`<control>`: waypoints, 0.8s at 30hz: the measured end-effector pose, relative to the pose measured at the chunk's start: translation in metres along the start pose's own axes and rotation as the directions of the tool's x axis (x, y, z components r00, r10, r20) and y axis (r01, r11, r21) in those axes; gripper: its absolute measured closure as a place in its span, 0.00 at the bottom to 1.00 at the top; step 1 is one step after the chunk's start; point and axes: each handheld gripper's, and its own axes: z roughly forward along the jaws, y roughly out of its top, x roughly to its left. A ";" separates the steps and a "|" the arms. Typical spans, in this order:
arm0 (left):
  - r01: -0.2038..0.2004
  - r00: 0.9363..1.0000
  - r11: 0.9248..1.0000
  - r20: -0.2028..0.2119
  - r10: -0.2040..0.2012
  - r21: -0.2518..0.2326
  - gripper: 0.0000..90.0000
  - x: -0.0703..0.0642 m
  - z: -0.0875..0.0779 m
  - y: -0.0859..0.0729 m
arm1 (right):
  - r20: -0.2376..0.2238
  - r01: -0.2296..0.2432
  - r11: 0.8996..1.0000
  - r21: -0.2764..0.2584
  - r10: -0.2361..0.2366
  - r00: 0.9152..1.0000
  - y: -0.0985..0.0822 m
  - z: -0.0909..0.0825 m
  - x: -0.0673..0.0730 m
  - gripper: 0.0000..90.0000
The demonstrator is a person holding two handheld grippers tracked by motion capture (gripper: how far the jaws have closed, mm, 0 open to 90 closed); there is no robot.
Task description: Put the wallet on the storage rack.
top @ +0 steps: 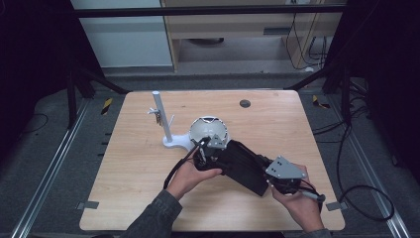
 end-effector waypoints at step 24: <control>0.030 0.994 0.999 0.101 -0.029 -0.012 0.89 -0.003 -0.033 0.013 | -0.079 -0.037 0.999 -0.022 0.035 0.996 -0.017 0.002 0.008 0.79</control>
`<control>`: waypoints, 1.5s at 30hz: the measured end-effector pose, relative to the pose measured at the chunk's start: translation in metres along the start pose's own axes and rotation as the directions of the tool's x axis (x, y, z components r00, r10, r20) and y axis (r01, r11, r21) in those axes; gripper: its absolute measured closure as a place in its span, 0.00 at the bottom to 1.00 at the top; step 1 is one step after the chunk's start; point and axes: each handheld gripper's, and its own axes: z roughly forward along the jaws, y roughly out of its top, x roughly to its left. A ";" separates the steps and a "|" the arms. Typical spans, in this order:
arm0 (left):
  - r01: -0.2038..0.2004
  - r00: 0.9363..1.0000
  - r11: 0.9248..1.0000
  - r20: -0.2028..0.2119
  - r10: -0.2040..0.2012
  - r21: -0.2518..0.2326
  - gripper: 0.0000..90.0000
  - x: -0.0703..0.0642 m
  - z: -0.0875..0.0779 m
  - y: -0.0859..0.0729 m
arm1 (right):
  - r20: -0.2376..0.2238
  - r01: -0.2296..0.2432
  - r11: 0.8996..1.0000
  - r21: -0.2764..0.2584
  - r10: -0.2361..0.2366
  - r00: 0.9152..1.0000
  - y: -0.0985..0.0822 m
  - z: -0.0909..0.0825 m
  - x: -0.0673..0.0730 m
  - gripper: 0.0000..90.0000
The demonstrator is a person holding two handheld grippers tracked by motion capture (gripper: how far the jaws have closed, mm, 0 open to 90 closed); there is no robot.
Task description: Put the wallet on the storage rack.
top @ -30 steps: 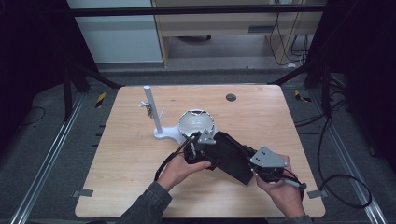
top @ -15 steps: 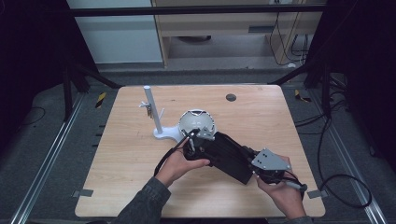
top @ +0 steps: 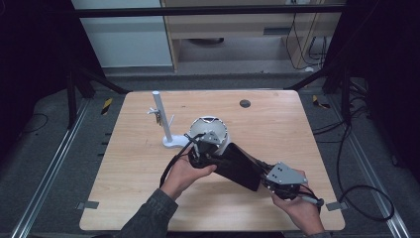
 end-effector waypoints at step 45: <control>-0.030 0.970 0.998 -0.243 0.016 -0.055 0.90 0.016 -0.132 0.065 | 0.157 -0.415 0.839 0.351 0.384 0.910 -0.074 0.049 -0.031 0.04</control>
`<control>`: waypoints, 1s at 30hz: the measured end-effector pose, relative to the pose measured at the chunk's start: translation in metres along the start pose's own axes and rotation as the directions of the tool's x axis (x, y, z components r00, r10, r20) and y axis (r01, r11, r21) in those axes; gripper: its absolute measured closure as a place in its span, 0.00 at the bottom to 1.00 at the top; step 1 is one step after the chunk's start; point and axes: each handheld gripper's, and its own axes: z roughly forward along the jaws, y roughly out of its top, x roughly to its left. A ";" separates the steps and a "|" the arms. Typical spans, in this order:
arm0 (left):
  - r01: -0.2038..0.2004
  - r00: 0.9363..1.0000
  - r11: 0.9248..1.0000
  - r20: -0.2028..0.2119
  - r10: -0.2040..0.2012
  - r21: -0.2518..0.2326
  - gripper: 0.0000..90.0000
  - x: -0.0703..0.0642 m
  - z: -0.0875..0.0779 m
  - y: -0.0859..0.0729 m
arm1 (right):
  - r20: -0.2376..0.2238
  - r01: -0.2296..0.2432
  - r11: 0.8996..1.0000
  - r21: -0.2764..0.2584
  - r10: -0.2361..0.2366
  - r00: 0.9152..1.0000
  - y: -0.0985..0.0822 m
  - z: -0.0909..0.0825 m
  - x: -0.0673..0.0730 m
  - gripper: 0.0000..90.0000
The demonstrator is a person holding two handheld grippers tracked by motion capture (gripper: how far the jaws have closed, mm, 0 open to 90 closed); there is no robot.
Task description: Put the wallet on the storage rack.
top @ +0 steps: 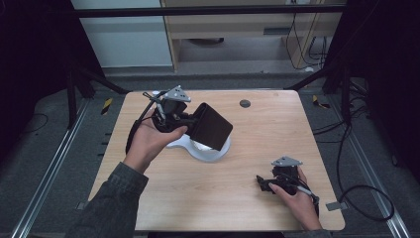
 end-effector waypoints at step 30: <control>0.007 0.993 1.000 -0.120 -0.004 0.025 0.90 0.024 -0.005 -0.004 | 0.000 -0.001 1.000 0.001 0.001 1.000 0.000 0.000 0.000 0.04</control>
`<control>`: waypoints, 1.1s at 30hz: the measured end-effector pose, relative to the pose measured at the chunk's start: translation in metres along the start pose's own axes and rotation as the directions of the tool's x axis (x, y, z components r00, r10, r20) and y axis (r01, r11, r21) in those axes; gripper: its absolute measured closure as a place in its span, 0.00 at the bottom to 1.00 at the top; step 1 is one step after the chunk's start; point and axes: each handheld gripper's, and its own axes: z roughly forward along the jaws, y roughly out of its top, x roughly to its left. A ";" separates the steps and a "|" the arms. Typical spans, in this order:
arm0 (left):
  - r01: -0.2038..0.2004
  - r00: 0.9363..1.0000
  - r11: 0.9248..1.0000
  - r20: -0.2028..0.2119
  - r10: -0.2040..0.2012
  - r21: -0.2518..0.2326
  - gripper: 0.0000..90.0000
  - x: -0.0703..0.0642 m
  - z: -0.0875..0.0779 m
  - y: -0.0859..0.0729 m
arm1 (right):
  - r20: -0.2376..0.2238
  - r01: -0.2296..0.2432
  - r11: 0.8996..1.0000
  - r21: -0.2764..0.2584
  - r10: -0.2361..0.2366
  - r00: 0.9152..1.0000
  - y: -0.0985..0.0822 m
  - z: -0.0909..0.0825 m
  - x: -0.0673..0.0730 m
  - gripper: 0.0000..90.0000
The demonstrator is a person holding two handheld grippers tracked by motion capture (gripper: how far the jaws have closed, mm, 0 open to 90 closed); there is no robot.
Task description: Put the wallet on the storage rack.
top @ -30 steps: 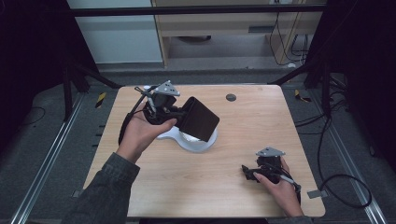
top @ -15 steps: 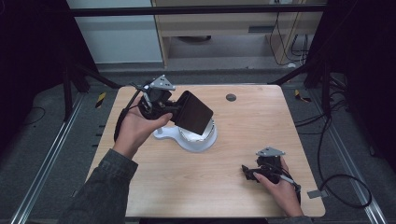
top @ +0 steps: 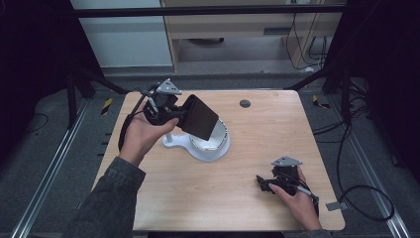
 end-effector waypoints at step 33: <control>-0.011 1.000 1.000 -0.019 0.011 0.000 0.90 -0.007 0.016 -0.017 | 0.000 0.001 1.000 0.000 -0.001 1.000 0.000 0.000 0.000 0.04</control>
